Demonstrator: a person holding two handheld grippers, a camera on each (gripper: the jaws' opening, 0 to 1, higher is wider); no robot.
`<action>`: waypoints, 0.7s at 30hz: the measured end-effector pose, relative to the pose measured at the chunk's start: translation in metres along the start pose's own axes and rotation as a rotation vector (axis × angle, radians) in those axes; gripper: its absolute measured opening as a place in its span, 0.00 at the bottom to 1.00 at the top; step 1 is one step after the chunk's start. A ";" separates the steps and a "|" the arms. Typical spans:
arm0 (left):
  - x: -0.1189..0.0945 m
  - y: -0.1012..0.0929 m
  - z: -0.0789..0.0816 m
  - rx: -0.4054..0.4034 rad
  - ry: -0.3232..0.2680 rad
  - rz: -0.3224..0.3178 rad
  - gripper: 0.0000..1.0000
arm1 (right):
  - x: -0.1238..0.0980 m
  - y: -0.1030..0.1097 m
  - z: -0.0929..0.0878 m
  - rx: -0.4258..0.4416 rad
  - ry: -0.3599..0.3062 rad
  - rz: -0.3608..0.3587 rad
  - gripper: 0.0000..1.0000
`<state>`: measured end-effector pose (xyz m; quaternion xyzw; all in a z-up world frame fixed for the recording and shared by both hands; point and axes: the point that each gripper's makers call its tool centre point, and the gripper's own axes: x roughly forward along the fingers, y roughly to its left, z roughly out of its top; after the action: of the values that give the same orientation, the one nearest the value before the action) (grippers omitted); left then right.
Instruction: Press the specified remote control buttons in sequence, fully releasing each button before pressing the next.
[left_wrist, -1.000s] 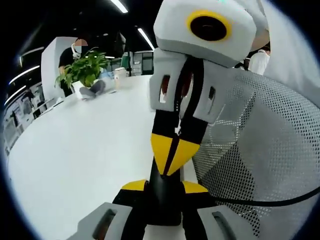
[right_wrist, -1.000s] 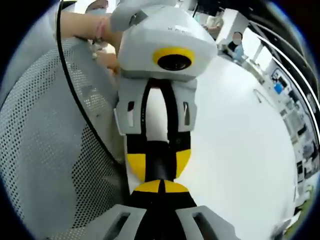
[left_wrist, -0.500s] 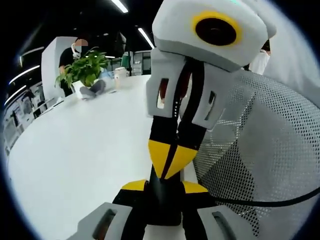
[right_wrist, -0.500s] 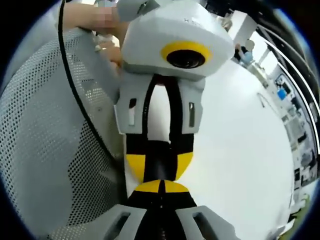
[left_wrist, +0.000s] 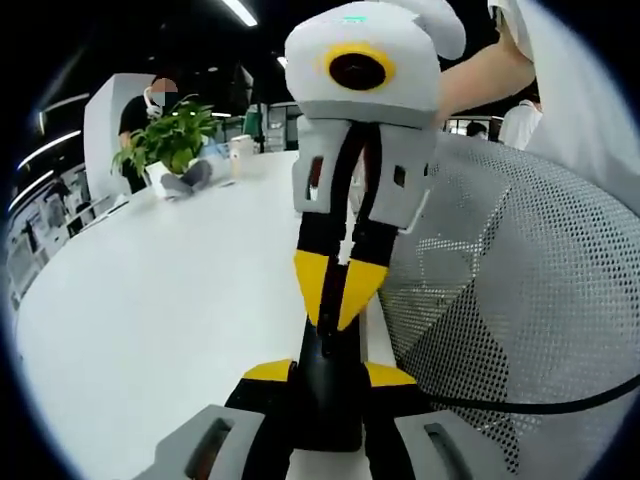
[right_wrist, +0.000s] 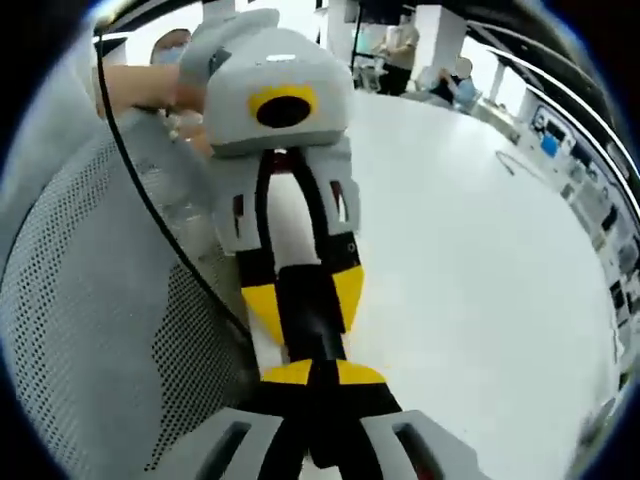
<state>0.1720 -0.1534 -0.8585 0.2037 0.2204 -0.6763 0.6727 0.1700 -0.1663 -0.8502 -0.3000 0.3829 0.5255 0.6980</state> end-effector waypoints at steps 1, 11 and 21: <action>0.000 0.000 0.000 0.000 0.000 0.000 0.24 | -0.001 0.001 -0.003 0.025 0.002 0.006 0.17; 0.000 0.000 0.000 -0.003 0.003 0.008 0.24 | 0.002 -0.002 -0.021 -0.008 0.035 0.013 0.23; 0.001 0.000 0.000 -0.027 0.007 0.034 0.24 | 0.002 -0.001 -0.020 -0.025 -0.020 0.019 0.23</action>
<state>0.1724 -0.1539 -0.8588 0.2006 0.2283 -0.6610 0.6860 0.1673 -0.1821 -0.8624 -0.2995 0.3721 0.5400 0.6930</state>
